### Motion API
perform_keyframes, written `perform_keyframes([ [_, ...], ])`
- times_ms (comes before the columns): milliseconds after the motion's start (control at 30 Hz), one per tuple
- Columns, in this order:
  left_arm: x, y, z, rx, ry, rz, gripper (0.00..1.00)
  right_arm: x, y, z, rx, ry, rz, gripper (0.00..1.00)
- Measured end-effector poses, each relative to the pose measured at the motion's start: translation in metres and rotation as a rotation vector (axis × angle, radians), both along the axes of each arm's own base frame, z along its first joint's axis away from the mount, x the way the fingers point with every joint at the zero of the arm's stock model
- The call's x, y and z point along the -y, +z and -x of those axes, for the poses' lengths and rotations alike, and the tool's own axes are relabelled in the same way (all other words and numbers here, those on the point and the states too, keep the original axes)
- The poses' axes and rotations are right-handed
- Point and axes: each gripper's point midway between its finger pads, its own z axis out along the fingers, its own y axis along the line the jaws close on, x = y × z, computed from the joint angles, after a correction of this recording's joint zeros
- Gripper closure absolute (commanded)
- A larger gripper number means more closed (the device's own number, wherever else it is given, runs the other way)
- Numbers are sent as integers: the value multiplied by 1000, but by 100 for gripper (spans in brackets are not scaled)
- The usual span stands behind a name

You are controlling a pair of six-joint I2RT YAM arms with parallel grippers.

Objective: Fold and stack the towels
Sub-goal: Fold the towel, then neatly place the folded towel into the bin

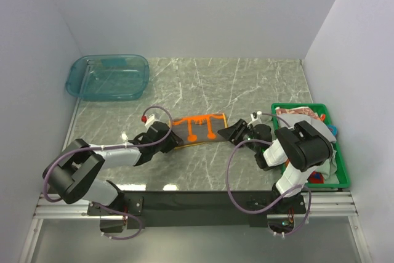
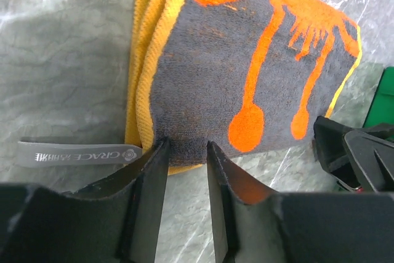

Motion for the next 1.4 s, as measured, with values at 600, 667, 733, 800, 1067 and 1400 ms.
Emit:
perform_keyframes([
  [600,-7,25,28,19,-47,-116,60,12,30,-18,66,-5,170,47],
  [667,-7,23,31,8,-54,-134,62,12,35,-20,75,1,204,50],
  [733,-9,22,32,1,-49,-155,63,11,39,-23,86,8,229,52],
  [800,-11,25,28,8,-41,-180,63,11,44,-29,93,14,249,52],
  [1067,-10,62,-54,127,35,-192,64,-8,64,-78,119,2,219,52],
  [1400,-34,-3,-96,27,82,-255,70,-17,-4,-96,-33,-12,169,54],
])
